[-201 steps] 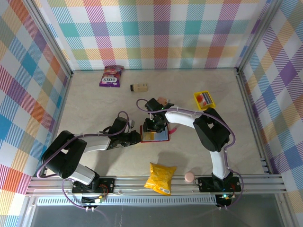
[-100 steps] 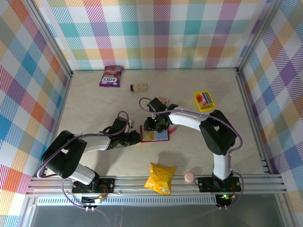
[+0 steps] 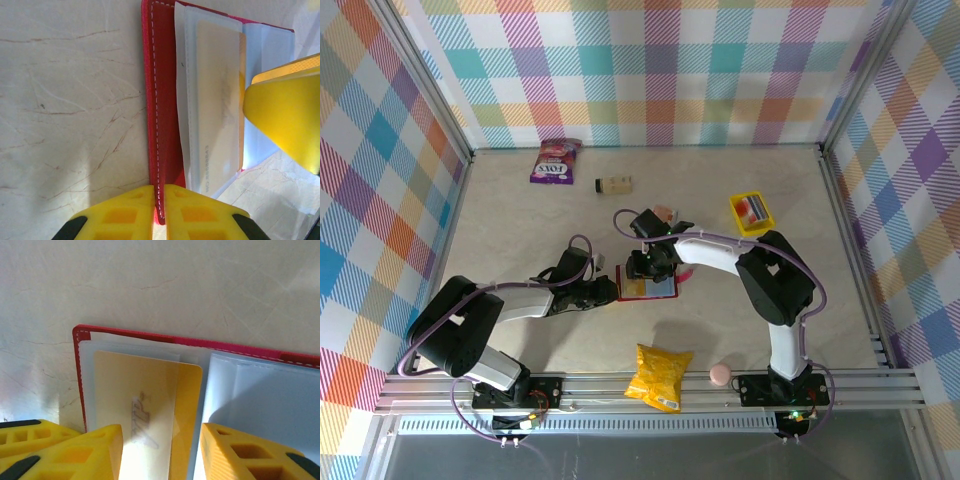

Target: Put the credit cards into the card holder

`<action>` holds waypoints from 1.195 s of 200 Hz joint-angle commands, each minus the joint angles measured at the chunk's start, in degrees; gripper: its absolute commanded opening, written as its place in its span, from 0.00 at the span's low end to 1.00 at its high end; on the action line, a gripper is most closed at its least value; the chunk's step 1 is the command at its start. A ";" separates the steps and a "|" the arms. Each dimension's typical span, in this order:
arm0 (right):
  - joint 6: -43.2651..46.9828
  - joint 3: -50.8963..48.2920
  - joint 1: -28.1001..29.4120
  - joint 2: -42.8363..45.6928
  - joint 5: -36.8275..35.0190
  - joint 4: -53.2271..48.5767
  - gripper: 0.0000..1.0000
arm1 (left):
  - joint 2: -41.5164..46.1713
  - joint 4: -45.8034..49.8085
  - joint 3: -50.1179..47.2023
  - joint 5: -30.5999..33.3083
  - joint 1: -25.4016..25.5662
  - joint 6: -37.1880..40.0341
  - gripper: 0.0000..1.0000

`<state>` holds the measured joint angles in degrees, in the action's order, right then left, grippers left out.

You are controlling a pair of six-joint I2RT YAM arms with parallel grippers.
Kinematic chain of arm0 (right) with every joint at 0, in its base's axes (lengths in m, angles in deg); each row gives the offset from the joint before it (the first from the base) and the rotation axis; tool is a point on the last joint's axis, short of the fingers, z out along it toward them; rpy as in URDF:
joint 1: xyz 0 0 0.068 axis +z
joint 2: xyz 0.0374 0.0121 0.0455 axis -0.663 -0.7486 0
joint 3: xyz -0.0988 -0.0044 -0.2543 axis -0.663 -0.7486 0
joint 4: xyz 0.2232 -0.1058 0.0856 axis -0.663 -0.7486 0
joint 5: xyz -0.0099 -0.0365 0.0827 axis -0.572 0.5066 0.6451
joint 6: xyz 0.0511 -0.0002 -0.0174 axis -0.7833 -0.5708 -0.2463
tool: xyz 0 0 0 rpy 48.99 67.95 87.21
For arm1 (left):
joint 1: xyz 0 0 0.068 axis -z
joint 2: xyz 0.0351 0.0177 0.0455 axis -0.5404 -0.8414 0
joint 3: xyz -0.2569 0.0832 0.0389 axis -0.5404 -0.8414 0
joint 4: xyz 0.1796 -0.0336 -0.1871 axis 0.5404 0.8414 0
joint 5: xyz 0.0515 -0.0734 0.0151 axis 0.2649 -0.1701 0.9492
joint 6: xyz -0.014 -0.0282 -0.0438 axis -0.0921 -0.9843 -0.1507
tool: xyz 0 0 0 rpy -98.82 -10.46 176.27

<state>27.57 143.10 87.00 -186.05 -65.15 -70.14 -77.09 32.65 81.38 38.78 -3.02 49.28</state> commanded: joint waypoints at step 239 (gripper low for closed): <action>-0.80 1.92 1.20 -0.03 -2.18 -2.14 0.45 | -1.01 0.17 1.08 -0.24 -0.34 0.44 0.14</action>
<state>27.53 144.93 87.75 -187.32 -66.44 -70.84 -77.30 32.62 81.54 38.74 -3.02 49.28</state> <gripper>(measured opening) 0.451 0.136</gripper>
